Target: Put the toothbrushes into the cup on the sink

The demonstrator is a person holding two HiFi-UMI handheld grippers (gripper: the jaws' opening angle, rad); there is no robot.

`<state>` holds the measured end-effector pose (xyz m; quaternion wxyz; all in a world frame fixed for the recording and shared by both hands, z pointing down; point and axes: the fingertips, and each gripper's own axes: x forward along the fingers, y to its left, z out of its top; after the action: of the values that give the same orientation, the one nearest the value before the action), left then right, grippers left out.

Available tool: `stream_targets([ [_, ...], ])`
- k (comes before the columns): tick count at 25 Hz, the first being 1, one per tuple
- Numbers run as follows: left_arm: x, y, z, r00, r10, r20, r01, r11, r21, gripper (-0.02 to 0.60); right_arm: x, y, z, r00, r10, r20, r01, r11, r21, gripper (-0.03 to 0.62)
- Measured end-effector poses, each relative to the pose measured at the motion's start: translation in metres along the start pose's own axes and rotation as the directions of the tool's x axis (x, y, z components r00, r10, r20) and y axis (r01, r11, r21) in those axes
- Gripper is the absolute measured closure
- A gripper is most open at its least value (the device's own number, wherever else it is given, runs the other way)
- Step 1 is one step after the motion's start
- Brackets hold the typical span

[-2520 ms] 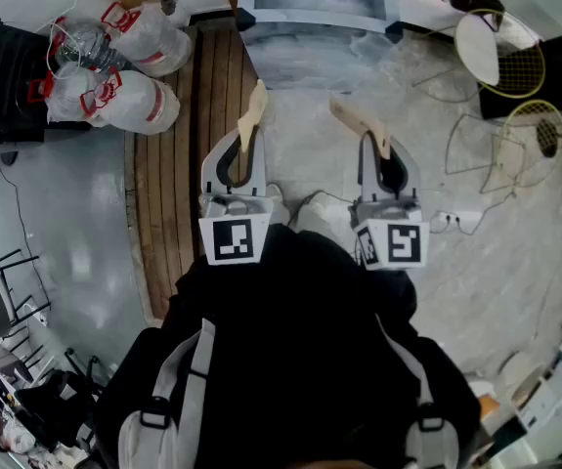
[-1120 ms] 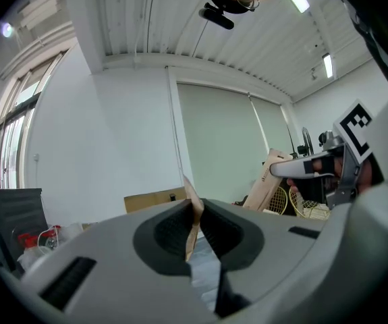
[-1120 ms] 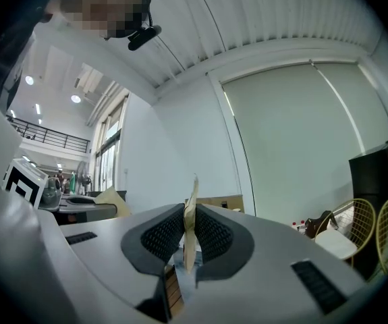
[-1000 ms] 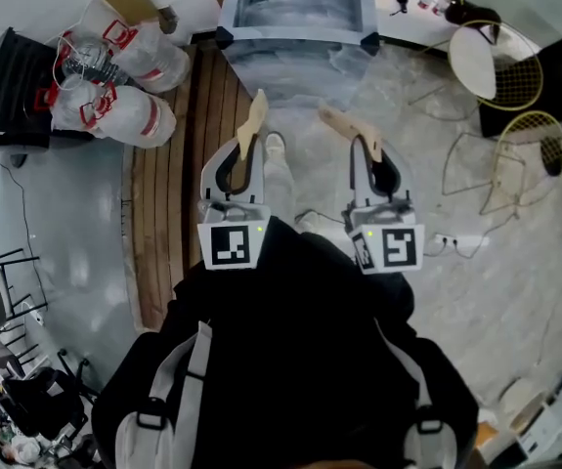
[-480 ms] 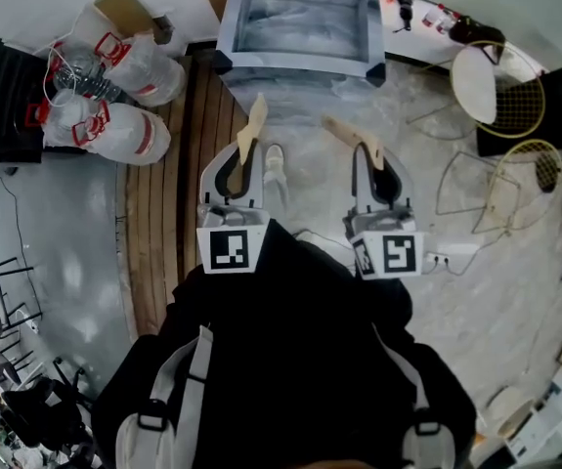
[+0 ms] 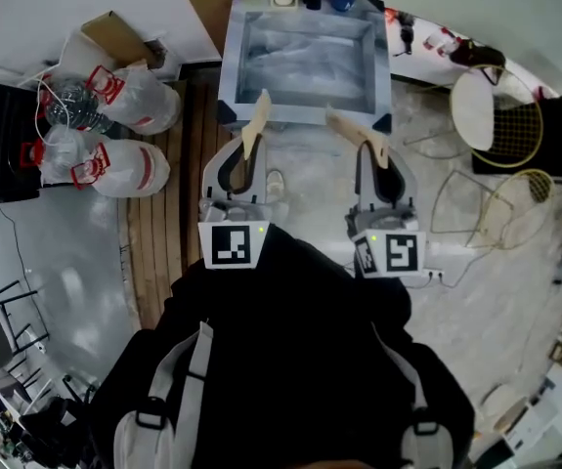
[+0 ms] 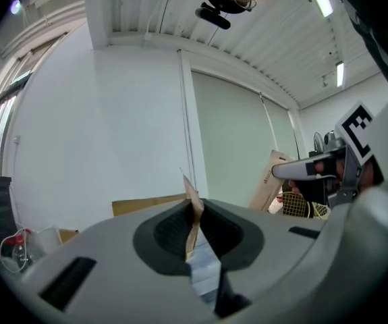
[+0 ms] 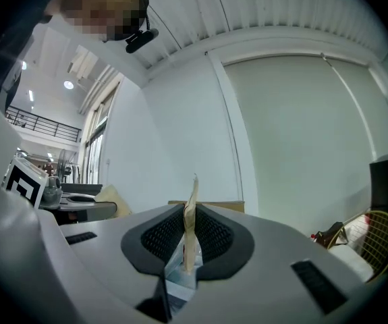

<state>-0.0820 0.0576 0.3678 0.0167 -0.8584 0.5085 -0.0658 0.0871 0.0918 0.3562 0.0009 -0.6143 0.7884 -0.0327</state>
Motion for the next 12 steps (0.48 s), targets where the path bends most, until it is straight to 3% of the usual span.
stream_targets([
  [7, 0.066, 0.071, 0.005, 1.0, -0.006, -0.013, 0.006, 1.0, -0.031, 0.546, 0.089, -0.002, 0.015, 1.0, -0.024, -0.006, 0.024, 0.999, -0.033, 0.551],
  [12, 0.105, 0.099, 0.004, 1.0, -0.023, -0.013, 0.023, 0.999, -0.049, 0.546, 0.129, -0.01, 0.021, 0.999, -0.054, 0.0, 0.054, 0.998, -0.029, 0.551],
])
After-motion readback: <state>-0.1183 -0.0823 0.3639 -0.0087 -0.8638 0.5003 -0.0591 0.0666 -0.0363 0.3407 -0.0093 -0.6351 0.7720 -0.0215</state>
